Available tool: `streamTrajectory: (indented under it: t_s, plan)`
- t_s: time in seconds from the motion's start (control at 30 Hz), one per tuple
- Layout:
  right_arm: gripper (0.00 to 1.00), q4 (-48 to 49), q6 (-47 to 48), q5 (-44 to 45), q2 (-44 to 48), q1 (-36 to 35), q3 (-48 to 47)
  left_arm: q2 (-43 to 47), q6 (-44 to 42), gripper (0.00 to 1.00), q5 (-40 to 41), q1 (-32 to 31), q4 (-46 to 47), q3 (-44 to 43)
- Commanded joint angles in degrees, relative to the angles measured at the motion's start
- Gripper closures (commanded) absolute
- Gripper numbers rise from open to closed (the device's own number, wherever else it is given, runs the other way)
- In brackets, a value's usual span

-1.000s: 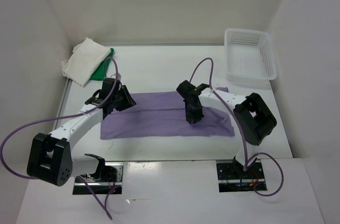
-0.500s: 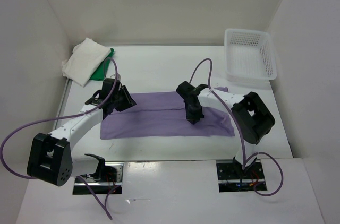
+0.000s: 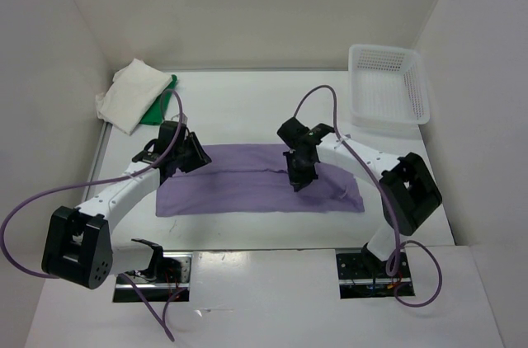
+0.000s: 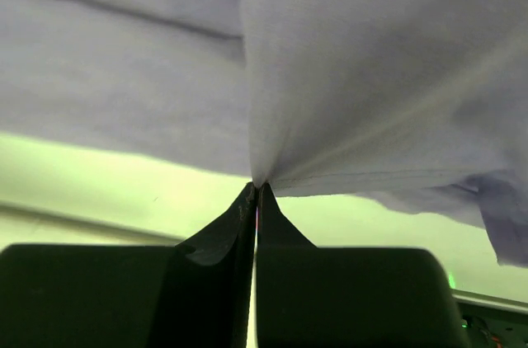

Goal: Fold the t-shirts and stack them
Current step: Fold the other side of the tshirt into a rectangle

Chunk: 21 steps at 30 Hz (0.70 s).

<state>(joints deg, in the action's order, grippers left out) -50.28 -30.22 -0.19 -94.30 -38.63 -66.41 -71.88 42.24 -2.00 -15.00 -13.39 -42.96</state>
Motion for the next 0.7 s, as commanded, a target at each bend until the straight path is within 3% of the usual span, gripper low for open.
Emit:
streamTrajectory:
  t_s: [0.0,0.1,0.17,0.27,0.4,0.47,0.6,0.67]
  plan:
    - [1.00,-2.72,2.18,-6.48,3.42,-0.13,-2.93,-0.28,-0.40,0.60,0.68,-0.02,1.08,-2.92]
    - [0.95,-0.27,1.39,-8.95,3.95,-0.13,-2.93,-0.28,-0.40,0.60,-0.46,1.29,1.08,-2.92]
    - [0.79,0.97,-0.19,-8.35,3.95,-0.13,-1.18,-0.28,-0.40,0.60,-0.46,2.00,1.08,-2.92]
    - [0.64,2.82,-0.72,-7.73,3.95,1.28,0.93,0.24,-1.54,0.60,-0.46,2.00,0.39,-2.92]
    - [0.60,3.35,-0.72,-7.72,8.60,7.68,0.93,0.77,-2.16,0.60,0.77,2.52,-0.15,-2.92]
    - [0.59,5.18,-0.72,-7.72,11.49,14.70,-0.20,0.77,-2.78,0.60,0.25,2.52,-0.15,-3.44]
    - [0.96,13.70,-1.50,-7.64,12.92,27.01,3.38,-1.93,-3.83,0.60,-4.49,0.42,0.47,-5.37]
    - [1.00,17.04,-2.74,-4.84,10.73,31.84,5.85,-4.05,-3.05,0.60,-8.45,-2.90,1.08,-6.52]
